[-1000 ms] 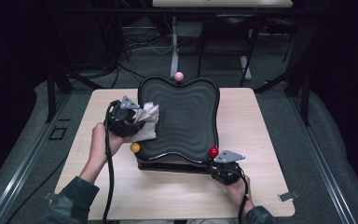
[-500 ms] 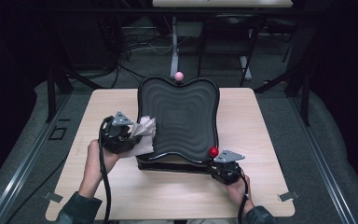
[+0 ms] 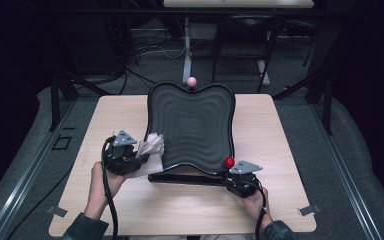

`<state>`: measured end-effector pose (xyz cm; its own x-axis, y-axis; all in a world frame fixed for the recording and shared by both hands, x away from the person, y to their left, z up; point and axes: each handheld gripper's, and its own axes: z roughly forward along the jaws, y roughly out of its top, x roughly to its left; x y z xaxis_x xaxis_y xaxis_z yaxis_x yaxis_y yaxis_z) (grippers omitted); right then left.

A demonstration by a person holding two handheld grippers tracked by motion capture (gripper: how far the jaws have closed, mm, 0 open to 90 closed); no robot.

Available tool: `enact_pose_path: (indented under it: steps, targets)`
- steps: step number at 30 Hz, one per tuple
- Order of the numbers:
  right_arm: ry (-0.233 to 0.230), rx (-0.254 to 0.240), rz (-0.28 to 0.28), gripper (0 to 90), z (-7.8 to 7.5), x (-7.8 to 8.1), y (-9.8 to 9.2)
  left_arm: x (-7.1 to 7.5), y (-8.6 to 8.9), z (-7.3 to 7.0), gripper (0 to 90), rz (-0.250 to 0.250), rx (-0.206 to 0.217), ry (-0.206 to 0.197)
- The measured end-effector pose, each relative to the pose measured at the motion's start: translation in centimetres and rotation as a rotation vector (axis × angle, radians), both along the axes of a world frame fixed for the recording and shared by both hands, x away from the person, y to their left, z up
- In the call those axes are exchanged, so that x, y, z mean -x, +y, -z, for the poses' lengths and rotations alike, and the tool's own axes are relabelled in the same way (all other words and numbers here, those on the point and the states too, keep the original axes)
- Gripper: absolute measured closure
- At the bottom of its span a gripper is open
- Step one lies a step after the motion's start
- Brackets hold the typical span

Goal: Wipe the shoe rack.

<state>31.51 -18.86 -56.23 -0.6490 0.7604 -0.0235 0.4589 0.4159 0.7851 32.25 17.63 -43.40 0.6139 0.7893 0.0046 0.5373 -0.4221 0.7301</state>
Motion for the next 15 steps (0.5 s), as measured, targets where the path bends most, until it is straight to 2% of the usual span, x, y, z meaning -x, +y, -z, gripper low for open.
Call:
enact_pose_path:
  steps: [2, 4, 6, 10, 15]
  targets:
    - [0.0, 0.0, 0.0, 74.2, 0.0, 0.0, 0.0, 0.1, 0.2, 0.2, 77.2, -0.022, -0.044, -0.012]
    - [0.001, -0.002, -0.003, 74.2, 0.0, 0.0, 0.0, 0.0, 0.5, 0.4, 77.2, -0.022, -0.019, 0.0]
    - [0.001, -0.001, -0.003, 74.2, 0.0, 0.0, 0.0, 0.1, 0.8, 0.4, 77.3, -0.031, -0.021, 0.002]
    - [0.001, 0.0, -0.001, 74.2, 0.0, 0.0, 0.0, -0.1, 1.2, 0.6, 78.1, -0.074, -0.082, -0.01]
    - [0.005, 0.001, -0.002, 74.2, 0.0, 0.0, 0.0, -0.5, 1.9, 0.9, 78.0, -0.083, -0.052, 0.01]
